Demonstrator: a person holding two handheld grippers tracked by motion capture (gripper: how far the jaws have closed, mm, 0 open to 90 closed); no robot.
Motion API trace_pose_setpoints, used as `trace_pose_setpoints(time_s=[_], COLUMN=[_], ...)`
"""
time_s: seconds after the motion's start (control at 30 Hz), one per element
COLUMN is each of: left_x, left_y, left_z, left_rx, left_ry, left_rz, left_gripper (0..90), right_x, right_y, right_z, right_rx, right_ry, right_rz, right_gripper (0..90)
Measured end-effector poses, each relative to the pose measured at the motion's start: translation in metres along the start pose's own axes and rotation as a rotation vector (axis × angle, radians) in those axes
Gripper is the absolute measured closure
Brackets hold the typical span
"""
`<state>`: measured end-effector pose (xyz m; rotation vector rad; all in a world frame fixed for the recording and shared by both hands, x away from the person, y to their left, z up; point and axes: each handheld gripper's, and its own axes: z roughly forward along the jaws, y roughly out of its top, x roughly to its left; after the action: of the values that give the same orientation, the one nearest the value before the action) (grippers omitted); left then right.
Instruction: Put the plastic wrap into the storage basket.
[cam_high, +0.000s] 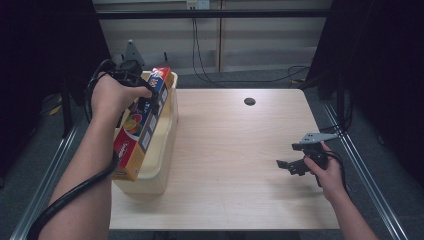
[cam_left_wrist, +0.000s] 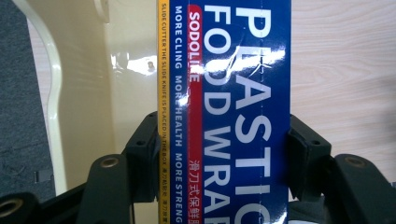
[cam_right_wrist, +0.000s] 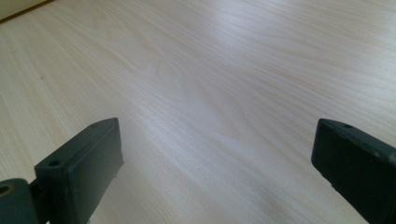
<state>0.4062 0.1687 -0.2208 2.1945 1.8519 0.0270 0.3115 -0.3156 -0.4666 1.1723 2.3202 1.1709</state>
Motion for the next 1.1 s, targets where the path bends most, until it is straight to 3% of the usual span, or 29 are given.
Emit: trace_pose_setpoints(time_s=[0.07, 0.5, 1.1], left_x=[0.002, 0.01, 0.016], left_y=[-0.002, -0.007, -0.01], left_z=[0.001, 0.013, 0.024], left_rx=[0.002, 0.028, 0.041], left_ry=[0.001, 0.01, 0.008], left_rz=[-0.02, -0.043, -0.04], left_gripper=[40.7, 40.7, 40.6], right_x=[0.001, 0.001, 0.001], right_y=[0.0, 0.001, 0.001], right_z=[0.0, 0.001, 0.001], right_rx=[0.003, 0.006, 0.002], right_ry=[-0.001, 0.002, 0.001], right_rz=[0.003, -0.004, -0.005], right_gripper=[1.7, 1.7, 1.7])
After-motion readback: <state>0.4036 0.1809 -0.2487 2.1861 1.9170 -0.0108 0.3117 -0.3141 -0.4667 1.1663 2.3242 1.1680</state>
